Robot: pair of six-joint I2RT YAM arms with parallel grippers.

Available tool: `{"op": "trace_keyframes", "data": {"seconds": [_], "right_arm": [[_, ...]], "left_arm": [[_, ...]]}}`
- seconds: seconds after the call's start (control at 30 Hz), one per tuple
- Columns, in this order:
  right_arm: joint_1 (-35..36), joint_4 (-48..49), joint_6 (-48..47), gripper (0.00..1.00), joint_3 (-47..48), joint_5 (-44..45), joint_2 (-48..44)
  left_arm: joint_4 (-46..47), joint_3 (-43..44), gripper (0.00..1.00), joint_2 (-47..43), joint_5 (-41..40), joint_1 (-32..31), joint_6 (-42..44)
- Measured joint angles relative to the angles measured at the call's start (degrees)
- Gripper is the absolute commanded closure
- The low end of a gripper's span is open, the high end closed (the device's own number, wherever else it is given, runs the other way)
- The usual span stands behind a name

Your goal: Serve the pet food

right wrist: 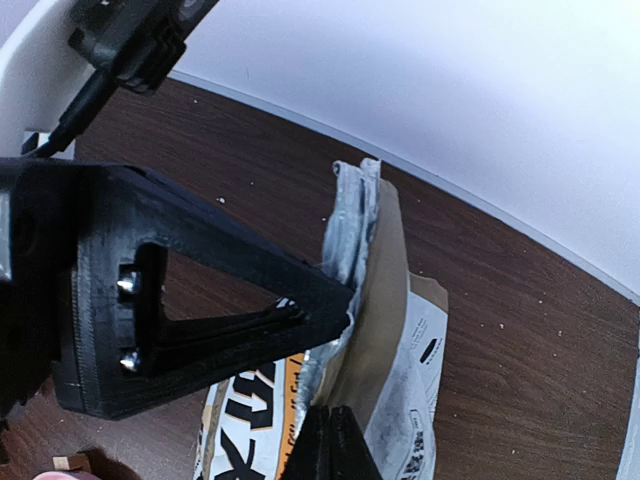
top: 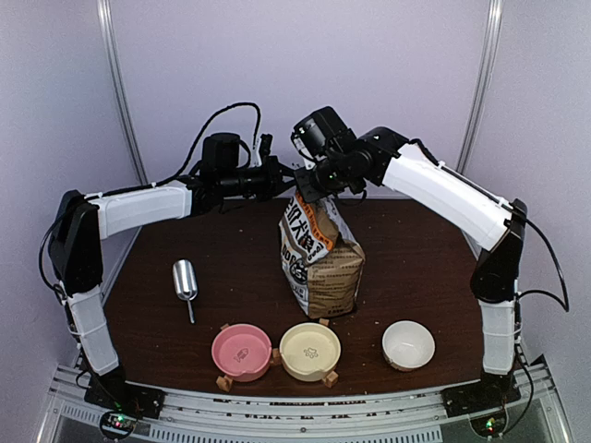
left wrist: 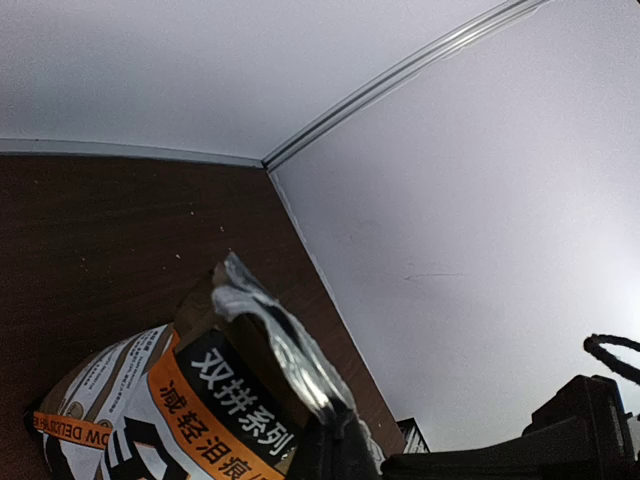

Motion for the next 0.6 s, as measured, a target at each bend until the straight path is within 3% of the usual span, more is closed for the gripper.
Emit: {"op": "trace_keyframes", "data": {"seconds": [0.27, 0.5, 0.6], "right_arm": [[-1.44, -0.57, 0.63, 1.0, -0.11, 7.74, -0.02], [-3.3, 0.59, 2.34, 1.0, -3.08, 4.96, -0.94], [-3.61, 1.31, 3.13, 0.9, -5.68, 1.53, -2.4]], "left_arm": [[0.66, 0.0, 1.0, 0.0, 0.0, 0.0, 0.09], [0.7, 0.0, 1.0, 0.0, 0.04, 0.0, 0.35], [1.03, 0.0, 1.0, 0.0, 0.31, -0.28, 0.55]]}}
